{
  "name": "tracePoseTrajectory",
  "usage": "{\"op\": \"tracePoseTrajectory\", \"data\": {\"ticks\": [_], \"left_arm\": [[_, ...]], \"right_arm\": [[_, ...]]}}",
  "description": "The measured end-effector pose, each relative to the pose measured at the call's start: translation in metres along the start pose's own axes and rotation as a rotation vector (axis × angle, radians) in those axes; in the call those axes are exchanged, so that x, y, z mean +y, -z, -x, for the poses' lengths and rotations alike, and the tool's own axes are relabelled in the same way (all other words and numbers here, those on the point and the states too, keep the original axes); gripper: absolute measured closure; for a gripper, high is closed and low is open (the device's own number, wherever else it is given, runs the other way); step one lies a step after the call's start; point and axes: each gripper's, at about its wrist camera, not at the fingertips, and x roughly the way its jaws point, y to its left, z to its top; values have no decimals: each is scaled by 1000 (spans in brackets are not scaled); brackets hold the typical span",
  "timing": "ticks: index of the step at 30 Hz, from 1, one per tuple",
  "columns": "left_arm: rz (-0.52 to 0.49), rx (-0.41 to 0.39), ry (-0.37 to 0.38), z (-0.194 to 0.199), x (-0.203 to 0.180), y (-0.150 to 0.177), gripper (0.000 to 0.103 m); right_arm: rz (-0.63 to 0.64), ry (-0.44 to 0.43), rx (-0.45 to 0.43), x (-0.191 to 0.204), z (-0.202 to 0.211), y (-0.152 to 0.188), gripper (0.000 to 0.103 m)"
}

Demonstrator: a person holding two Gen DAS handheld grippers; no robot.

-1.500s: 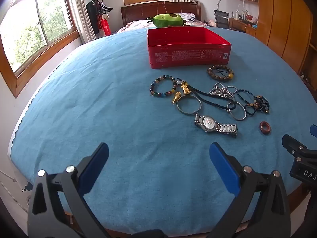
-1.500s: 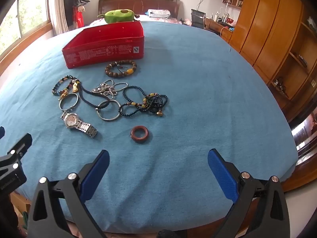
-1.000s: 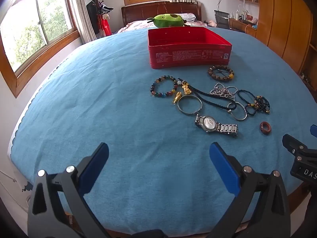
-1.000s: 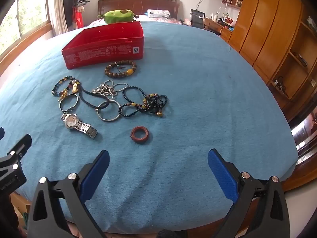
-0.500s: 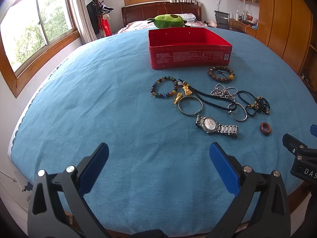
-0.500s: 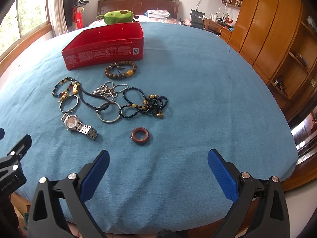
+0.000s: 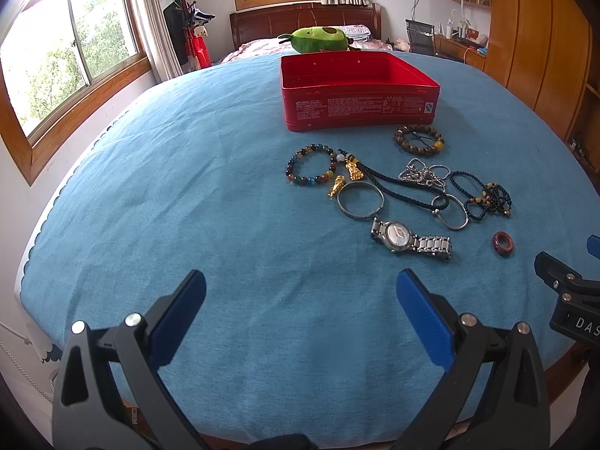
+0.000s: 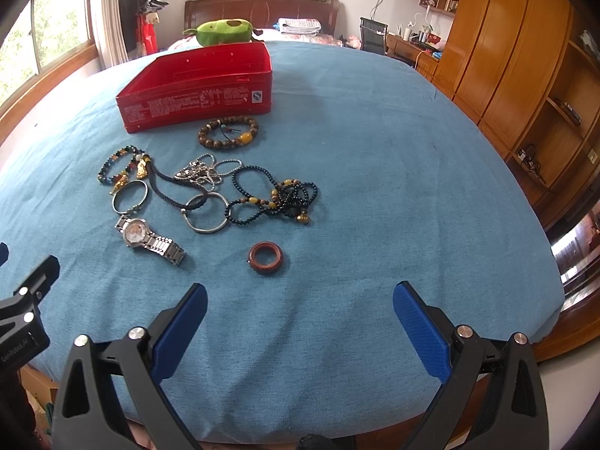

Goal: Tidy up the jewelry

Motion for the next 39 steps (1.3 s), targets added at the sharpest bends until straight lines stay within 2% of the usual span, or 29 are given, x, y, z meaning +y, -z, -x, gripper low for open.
{"op": "tracePoseTrajectory", "data": {"ticks": [39], "left_arm": [[0, 1, -3, -2, -2, 2, 3]], "right_arm": [[-11, -1, 3, -2, -3, 0, 4]]}}
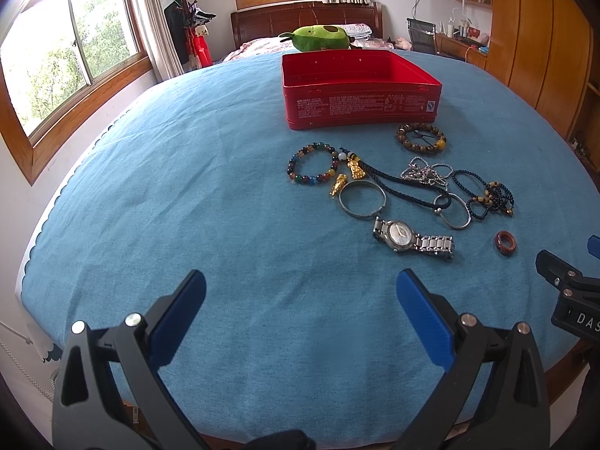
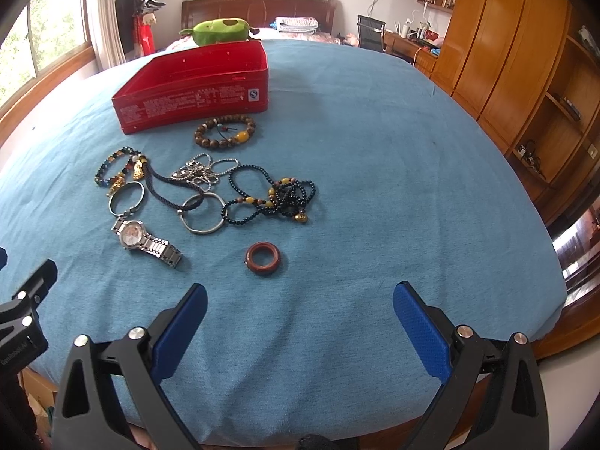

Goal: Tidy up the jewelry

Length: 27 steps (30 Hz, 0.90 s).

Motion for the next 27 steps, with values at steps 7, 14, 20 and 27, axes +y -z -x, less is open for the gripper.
{"op": "tracePoseTrajectory", "data": {"ticks": [7, 14, 20, 27], "left_arm": [[0, 8, 3, -4, 0, -1, 3], [0, -16, 52, -3, 2, -5, 3], [71, 74, 216, -21, 24, -15, 3], [101, 116, 246, -43, 41, -45, 6]], "right_arm": [[-4, -1, 0, 0, -2, 0, 4], [3, -20, -16, 0, -3, -4, 4], [0, -107, -30, -10, -7, -22, 4], [-17, -313, 19, -16, -25, -52, 4]]}}
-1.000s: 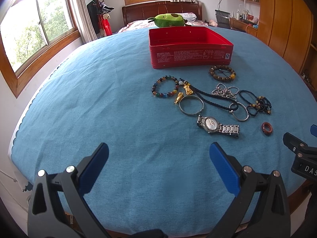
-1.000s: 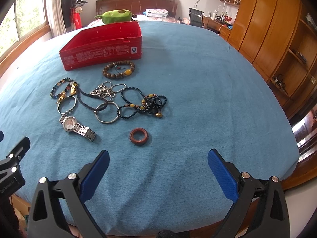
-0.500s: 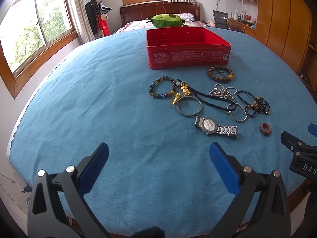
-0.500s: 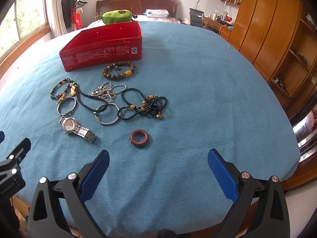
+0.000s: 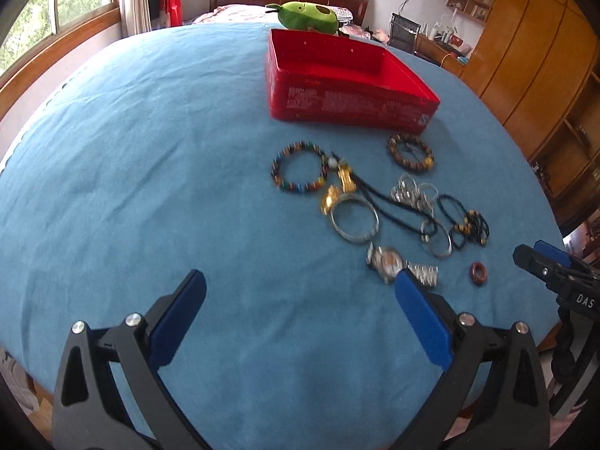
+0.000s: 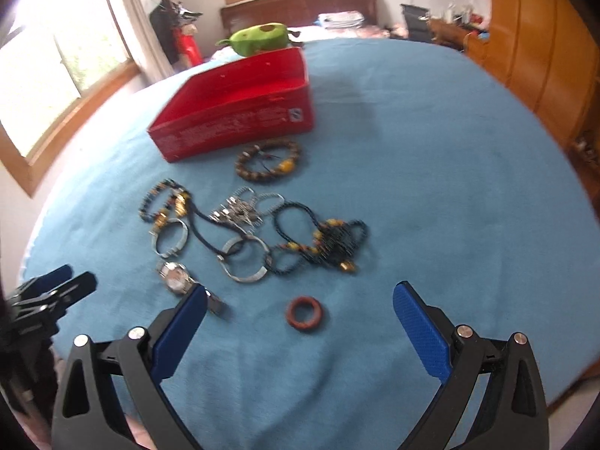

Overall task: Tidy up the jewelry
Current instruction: 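Grasp the multicolour bead bracelet with the left tool while the right tool grasps the brown wooden bead bracelet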

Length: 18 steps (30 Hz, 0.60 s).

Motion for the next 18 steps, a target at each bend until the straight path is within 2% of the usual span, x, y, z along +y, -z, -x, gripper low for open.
{"op": "tracePoseTrajectory", "data": {"ticks": [1, 2, 3, 4, 6, 8, 10, 12, 17, 18], "left_arm": [[-2, -1, 2, -2, 2, -7, 9], [-4, 5, 3, -5, 3, -13, 17], [-5, 23, 2, -10, 5, -21, 32], [0, 46, 0, -17, 8, -29, 36], [12, 84, 3, -31, 14, -43, 37], [9, 114, -5, -46, 18, -58, 38], [2, 137, -25, -60, 21, -72, 40], [-1, 159, -52, -72, 25, -83, 42], [-16, 200, -81, -103, 29, -104, 44], [-15, 207, -80, -107, 30, -106, 45]], "right_arm": [[2, -12, -5, -1, -3, -7, 4], [3, -17, -9, -1, -4, -12, 4], [2, -27, -13, -2, -6, -19, 8], [-1, -35, -12, -3, -8, -24, 12], [-13, -72, 4, -7, -17, -42, 17], [-30, -97, 24, -13, -28, -59, 25], [-47, -135, 52, -17, -44, -77, 39], [-45, -173, 90, -18, -62, -93, 46], [-21, -153, 142, -13, -104, -118, 56], [-22, -155, 156, -12, -113, -121, 60]]}}
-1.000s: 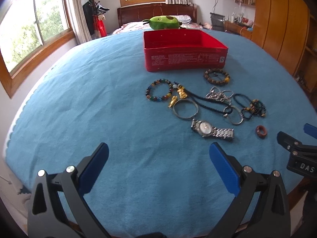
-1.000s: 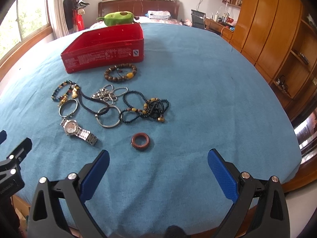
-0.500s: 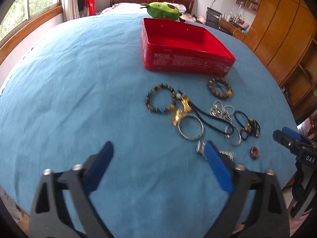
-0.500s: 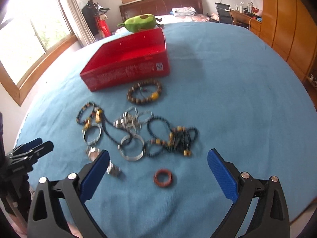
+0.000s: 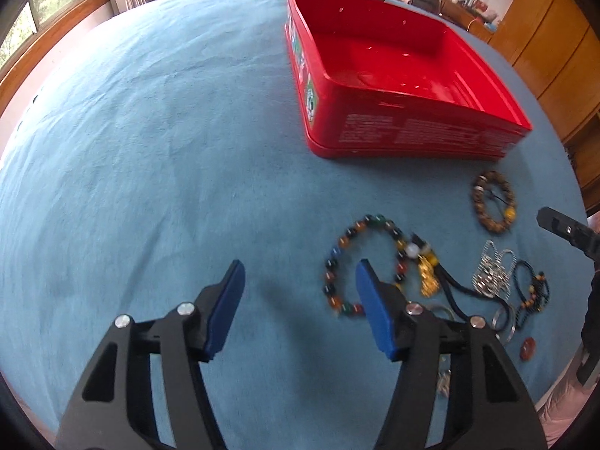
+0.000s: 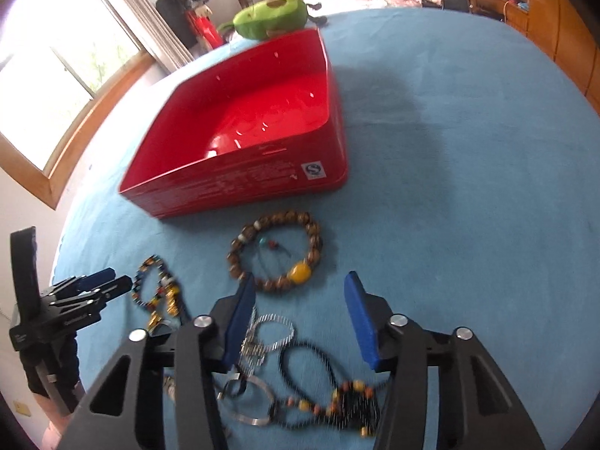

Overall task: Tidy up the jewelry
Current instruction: 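Grasp the multicolour bead bracelet with the left tool while the right tool grasps the brown wooden bead bracelet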

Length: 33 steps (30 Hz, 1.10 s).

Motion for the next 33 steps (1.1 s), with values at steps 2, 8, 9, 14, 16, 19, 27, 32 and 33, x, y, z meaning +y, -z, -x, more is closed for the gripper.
{"op": "tracePoseTrajectory", "data": {"ticks": [2, 8, 9, 14, 16, 19, 27, 32, 33], "left_arm": [[3, 9, 7, -6, 2, -3, 46], [-34, -12, -19, -14, -3, -14, 46], [-46, -15, -24, -15, -6, -15, 47], [-85, -24, -20, -20, -27, -21, 65], [-93, -24, -4, -20, -31, -23, 77], [-96, -22, 11, -21, -38, -22, 94], [-63, -54, 70, -12, -34, -22, 97], [-61, -133, 116, 15, -36, -25, 97], [-65, -152, 125, 22, -39, -26, 97]], "right_arm": [[1, -6, 23, -1, -14, -7, 64], [19, 60, 47, -2, -43, -24, 70], [30, 73, 43, -1, -45, -26, 72], [67, 130, 19, 5, -53, -28, 85], [83, 128, 15, 7, -54, -27, 91], [89, 123, 9, 8, -55, -27, 92], [34, -77, 4, 1, -29, -15, 92], [33, -148, -44, 2, 0, -13, 92], [37, -158, -57, 3, 6, -13, 92]]}}
